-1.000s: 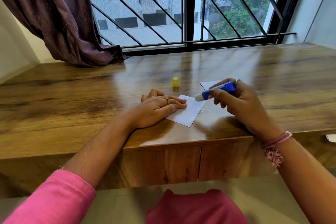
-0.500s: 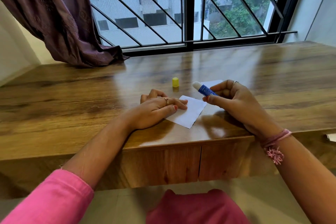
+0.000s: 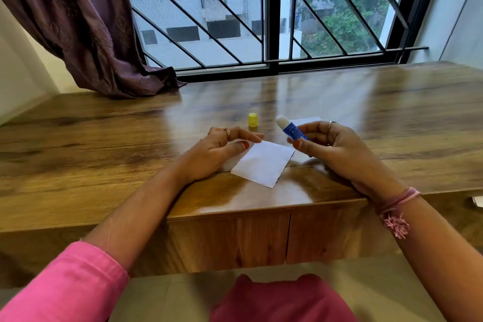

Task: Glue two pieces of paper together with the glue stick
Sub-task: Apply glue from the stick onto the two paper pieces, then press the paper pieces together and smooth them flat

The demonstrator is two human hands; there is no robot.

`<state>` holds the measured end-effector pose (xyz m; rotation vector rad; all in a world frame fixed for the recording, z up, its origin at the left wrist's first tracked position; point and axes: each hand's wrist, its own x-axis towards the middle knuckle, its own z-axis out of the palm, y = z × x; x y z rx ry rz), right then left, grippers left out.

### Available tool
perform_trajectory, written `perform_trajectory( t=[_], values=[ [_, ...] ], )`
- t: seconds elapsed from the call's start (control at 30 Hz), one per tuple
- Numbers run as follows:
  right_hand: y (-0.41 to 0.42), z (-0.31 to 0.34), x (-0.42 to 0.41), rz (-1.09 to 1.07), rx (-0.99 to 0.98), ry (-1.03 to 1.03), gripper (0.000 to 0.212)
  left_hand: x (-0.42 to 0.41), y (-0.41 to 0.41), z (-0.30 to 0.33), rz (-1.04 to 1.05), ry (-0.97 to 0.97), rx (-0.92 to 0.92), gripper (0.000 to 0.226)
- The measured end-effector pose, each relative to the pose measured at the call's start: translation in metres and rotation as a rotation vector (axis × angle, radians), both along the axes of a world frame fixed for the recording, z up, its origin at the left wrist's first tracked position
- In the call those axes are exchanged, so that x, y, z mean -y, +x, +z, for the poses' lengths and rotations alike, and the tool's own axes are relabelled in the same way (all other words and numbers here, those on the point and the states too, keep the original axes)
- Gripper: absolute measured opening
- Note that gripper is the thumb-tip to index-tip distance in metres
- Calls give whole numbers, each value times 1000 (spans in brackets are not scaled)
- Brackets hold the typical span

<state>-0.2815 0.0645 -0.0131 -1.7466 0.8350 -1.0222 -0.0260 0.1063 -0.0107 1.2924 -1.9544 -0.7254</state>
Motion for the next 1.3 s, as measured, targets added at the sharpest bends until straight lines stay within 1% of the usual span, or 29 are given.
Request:
perform_trajectory(
  t=[0.1, 0.2, 0.27, 0.37, 0.47, 0.6, 0.7, 0.77, 0.83, 0.97, 1.07, 1.3],
  values=[
    [1, 3, 2, 8, -23, 41, 26, -3, -1, 2, 95, -58, -77, 19],
    [5, 11, 9, -17, -130, 18, 21, 0, -1, 0, 276, -158, -40, 14],
    [12, 20, 17, -35, -180, -6, 20, 3, 0, 0, 369, -164, -50, 13],
    [23, 37, 34, -55, -183, -17, 26, 6, 1, -1, 438, -127, -57, 10],
    [34, 50, 54, -36, -141, 24, 34, 6, 3, -2, 448, -98, -62, 9],
    [48, 55, 75, -51, -108, 42, 27, 6, 4, -1, 446, -84, -58, 9],
    [58, 46, 85, -91, -83, -12, 29, 5, 4, 0, 444, -76, -54, 8],
    [64, 36, 90, -128, -131, -82, 32, 5, 4, 0, 440, -70, -57, 8],
    [69, 28, 91, -142, -220, -144, 32, 4, 3, 1, 432, -62, -50, 7],
    [73, 20, 88, -88, -326, -203, 32, 2, 0, 2, 424, -64, -21, 6],
    [75, 17, 86, -66, -361, -227, 34, 1, 0, 2, 430, -82, 15, 6],
    [74, 16, 84, -67, -390, -259, 38, -1, 0, 2, 423, -68, 34, 8]
  ],
)
